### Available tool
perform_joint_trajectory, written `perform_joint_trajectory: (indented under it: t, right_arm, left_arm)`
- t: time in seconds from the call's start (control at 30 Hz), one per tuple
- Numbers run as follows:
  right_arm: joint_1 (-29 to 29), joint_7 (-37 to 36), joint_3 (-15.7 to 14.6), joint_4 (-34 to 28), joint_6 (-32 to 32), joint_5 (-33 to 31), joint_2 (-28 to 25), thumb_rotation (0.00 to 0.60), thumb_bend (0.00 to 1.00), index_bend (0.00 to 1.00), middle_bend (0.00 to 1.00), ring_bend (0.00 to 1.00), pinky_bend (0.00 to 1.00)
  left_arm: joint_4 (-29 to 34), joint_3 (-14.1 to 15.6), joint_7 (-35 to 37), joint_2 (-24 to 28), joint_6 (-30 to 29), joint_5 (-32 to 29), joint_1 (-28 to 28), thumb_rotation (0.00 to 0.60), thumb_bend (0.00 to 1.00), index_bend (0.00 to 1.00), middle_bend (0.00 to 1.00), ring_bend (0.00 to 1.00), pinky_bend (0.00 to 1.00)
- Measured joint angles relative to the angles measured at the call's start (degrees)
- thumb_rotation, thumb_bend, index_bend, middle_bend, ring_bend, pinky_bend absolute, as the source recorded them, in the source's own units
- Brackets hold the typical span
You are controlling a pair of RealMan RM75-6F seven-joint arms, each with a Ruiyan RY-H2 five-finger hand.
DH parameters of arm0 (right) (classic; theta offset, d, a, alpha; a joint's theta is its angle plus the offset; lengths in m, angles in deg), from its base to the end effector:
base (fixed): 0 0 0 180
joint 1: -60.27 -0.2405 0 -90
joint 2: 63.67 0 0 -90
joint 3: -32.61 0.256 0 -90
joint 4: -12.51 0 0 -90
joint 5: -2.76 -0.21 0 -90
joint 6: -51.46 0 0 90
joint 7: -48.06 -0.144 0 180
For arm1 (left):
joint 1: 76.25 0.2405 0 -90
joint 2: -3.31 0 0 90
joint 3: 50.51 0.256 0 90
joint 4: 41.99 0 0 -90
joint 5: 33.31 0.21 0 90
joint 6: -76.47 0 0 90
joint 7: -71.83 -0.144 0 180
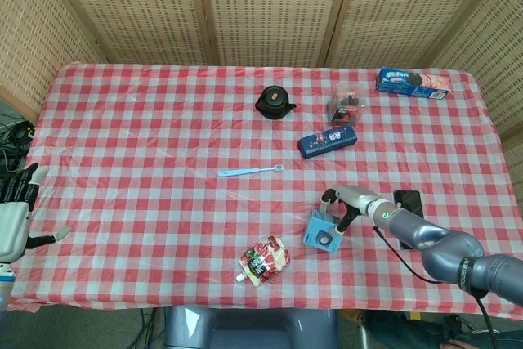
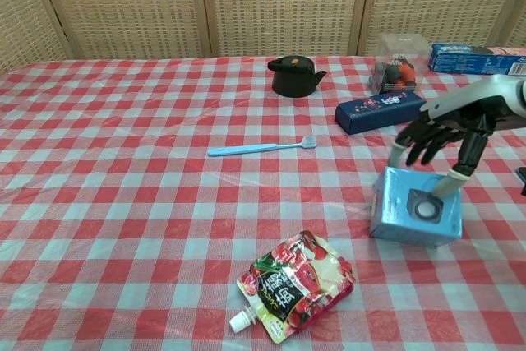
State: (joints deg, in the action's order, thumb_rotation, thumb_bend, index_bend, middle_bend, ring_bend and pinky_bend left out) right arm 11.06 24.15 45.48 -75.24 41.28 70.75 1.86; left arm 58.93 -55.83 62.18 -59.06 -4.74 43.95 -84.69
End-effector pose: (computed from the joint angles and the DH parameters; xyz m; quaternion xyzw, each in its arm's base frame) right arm -0.1807 -0.3643 0.0495 0.7133 -0.6229 0.2012 0.2503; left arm -0.2902 0.2047 0.1583 -0.5844 -0.4004 -0.3602 0.6070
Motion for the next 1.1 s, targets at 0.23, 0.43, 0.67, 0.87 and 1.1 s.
perform_joint_trajectory:
  t: [0.23, 0.43, 0.67, 0.87, 1.1]
  right_arm:
    - [2.22, 4.32, -0.84, 1.12, -10.82, 0.75, 0.90, 0.600, 0.11, 0.06, 0.00, 0.00, 0.00]
    - [4.80, 6.16, -0.89, -2.49, -17.30, 0.90, -1.68, 0.600, 0.01, 0.05, 0.00, 0.00, 0.00]
    - [10.85, 9.50, -1.52, -5.51, -33.53, 6.71, -3.65, 0.600, 0.00, 0.04, 0.00, 0.00, 0.00]
    - [18.55, 12.89, -3.71, -4.36, -53.74, 15.69, -2.12, 0.600, 0.00, 0.00, 0.00, 0.00, 0.00]
    - [30.96, 17.27, -9.64, 1.23, -72.91, 25.53, 1.77, 0.600, 0.00, 0.00, 0.00, 0.00, 0.00]
  left_arm:
    - [0.48, 0.23, 0.33, 0.21, -0.38, 0.74, 0.16, 0.600, 0.00, 0.00, 0.00, 0.00, 0.00]
    - [0.76, 0.51, 1.26, 0.66, -1.33, 1.83, 0.64, 0.600, 0.00, 0.00, 0.00, 0.00, 0.00]
    - [1.12, 1.36, 3.17, 1.57, -2.32, 3.92, 1.45, 0.600, 0.00, 0.00, 0.00, 0.00, 0.00]
    - [1.32, 2.46, 4.17, 2.02, -3.54, 6.66, 2.22, 0.600, 0.00, 0.00, 0.00, 0.00, 0.00]
    - [0.65, 3.59, 5.99, 2.09, -4.82, 9.05, 3.18, 0.600, 0.00, 0.00, 0.00, 0.00, 0.00]
